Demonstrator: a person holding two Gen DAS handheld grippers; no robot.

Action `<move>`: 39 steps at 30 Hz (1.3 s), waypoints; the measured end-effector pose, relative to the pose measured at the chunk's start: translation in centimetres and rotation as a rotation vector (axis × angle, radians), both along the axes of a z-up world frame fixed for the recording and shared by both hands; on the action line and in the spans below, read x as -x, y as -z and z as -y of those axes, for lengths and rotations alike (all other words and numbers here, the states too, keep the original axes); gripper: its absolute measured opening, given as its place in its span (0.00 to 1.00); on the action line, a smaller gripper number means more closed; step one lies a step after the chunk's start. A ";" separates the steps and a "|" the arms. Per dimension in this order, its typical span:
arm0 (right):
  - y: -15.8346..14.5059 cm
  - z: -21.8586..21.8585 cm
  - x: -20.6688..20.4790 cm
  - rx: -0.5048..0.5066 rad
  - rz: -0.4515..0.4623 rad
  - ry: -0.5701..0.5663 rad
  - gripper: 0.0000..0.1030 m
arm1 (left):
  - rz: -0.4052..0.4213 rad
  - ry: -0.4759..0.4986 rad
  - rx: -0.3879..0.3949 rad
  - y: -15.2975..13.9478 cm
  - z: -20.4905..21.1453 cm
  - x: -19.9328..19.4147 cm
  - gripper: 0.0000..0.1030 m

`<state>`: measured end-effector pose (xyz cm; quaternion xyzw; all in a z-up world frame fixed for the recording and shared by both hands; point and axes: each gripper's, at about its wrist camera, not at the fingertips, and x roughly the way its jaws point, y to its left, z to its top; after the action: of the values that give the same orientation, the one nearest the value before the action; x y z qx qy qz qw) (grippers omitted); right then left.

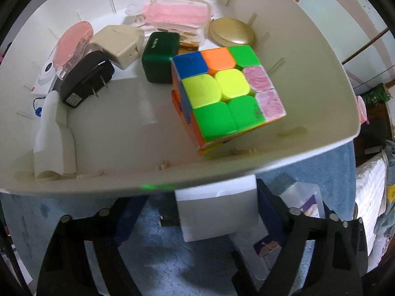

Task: Organize rigid objects
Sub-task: 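Grasp the white charger block with the left tool while the right tool grasps the toothbrush box, then carry the charger block and toothbrush box into the bin and open both tools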

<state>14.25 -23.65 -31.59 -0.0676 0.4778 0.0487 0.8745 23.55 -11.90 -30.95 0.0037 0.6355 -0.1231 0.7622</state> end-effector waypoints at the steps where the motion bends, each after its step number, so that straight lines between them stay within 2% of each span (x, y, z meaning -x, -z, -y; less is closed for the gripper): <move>1: 0.1 -0.1 0.0 -0.001 -0.001 -0.001 0.93 | -0.002 0.002 0.008 -0.2 0.4 0.2 0.74; 3: 0.1 0.0 0.0 -0.003 -0.002 -0.004 0.92 | -0.004 0.016 0.037 -0.3 0.4 0.4 0.64; 6: -0.1 0.2 0.0 -0.012 -0.011 0.008 0.92 | 0.014 0.032 0.020 -0.6 0.8 0.9 0.63; 13: -1.1 1.6 1.6 -0.058 -0.021 0.050 0.92 | 0.006 0.045 0.035 -1.3 -0.7 2.8 0.62; 21: -3.4 2.3 4.0 -0.063 -0.013 0.061 0.92 | 0.038 0.092 0.041 -6.4 -5.1 6.8 0.62; 25: -5.6 1.9 4.4 -0.072 0.012 0.055 0.92 | 0.095 0.090 0.053 -11.1 -7.2 7.6 0.62; 30: -9.4 0.7 3.7 -0.087 0.057 0.029 0.92 | 0.188 0.040 0.031 -16.2 -8.9 6.5 0.62; 39: -19.0 -2.1 -2.5 -0.115 0.155 -0.017 0.92 | 0.370 -0.039 0.010 -21.3 -10.6 1.6 0.62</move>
<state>16.72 -21.51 -12.55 -0.0251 0.4046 0.0781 0.9108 21.92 -1.28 -9.64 0.0102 0.4836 -0.1088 0.8684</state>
